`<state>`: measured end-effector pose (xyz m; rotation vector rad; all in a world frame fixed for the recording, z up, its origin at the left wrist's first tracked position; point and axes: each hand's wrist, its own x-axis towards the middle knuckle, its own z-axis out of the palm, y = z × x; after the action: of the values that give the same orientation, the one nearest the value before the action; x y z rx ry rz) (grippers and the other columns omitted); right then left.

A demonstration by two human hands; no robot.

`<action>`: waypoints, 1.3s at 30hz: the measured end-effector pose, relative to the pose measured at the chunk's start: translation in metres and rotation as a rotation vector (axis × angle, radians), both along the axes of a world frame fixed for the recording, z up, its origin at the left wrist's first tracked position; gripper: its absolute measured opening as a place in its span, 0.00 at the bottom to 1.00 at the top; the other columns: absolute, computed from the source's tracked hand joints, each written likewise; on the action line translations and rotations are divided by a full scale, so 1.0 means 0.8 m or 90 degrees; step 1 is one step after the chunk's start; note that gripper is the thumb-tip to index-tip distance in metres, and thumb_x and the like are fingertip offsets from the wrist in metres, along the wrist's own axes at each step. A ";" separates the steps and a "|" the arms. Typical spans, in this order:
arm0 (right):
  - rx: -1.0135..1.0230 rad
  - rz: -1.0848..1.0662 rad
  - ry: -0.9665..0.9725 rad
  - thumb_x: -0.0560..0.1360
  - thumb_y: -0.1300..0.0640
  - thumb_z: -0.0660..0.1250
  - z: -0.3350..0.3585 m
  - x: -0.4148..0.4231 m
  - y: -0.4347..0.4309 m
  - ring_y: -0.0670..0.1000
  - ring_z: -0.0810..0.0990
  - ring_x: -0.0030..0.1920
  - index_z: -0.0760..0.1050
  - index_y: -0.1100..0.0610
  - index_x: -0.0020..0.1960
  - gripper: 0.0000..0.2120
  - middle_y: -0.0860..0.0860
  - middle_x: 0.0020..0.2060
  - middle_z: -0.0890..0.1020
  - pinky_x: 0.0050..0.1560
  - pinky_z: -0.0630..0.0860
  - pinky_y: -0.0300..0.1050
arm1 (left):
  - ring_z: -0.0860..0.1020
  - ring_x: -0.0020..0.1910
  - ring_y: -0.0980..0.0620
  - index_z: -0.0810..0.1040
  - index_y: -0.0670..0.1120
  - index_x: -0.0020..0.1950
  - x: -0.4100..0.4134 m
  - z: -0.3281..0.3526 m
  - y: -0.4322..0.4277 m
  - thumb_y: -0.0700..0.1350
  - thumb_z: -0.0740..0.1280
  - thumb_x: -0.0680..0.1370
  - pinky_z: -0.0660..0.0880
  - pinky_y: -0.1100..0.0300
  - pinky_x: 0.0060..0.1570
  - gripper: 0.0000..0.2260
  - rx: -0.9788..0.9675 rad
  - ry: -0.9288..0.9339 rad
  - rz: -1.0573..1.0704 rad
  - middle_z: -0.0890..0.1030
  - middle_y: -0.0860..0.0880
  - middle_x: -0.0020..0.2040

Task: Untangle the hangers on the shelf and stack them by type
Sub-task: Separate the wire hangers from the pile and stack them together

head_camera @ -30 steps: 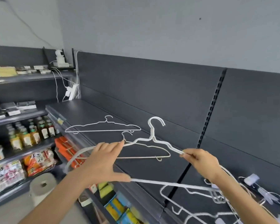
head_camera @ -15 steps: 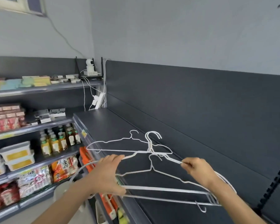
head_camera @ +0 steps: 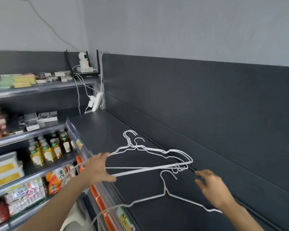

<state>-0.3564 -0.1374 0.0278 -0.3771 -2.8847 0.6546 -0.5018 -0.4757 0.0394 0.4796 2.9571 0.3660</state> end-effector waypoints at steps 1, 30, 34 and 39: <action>-0.010 -0.014 -0.005 0.76 0.58 0.63 -0.003 -0.002 -0.002 0.52 0.78 0.57 0.75 0.56 0.62 0.15 0.51 0.59 0.77 0.59 0.71 0.42 | 0.64 0.70 0.46 0.55 0.45 0.75 -0.012 -0.004 0.000 0.71 0.58 0.47 0.60 0.55 0.69 0.60 0.000 -0.006 -0.001 0.65 0.45 0.71; 0.049 -0.200 -0.095 0.78 0.52 0.59 -0.031 0.055 -0.038 0.51 0.73 0.63 0.67 0.53 0.68 0.19 0.49 0.64 0.73 0.59 0.69 0.41 | 0.66 0.69 0.50 0.64 0.46 0.71 0.006 -0.032 0.151 0.49 0.60 0.79 0.63 0.57 0.68 0.21 0.038 0.007 -0.399 0.69 0.49 0.69; 0.060 -0.241 -0.099 0.77 0.53 0.58 -0.027 0.113 -0.023 0.52 0.74 0.61 0.69 0.53 0.65 0.17 0.51 0.60 0.74 0.60 0.69 0.43 | 0.69 0.66 0.51 0.65 0.47 0.70 0.054 -0.032 0.191 0.49 0.60 0.79 0.66 0.57 0.65 0.20 0.038 -0.001 -0.458 0.71 0.50 0.67; 0.077 -0.310 -0.110 0.77 0.52 0.59 -0.025 0.205 -0.002 0.53 0.72 0.63 0.69 0.57 0.66 0.18 0.53 0.61 0.74 0.62 0.69 0.46 | 0.68 0.66 0.50 0.66 0.46 0.68 0.125 -0.028 0.236 0.50 0.59 0.79 0.66 0.55 0.65 0.19 0.009 -0.005 -0.536 0.72 0.49 0.66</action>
<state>-0.1927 -0.1391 0.0082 -1.1171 -2.7942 0.3747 -0.4019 -0.2868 0.0168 1.6016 2.4308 0.2731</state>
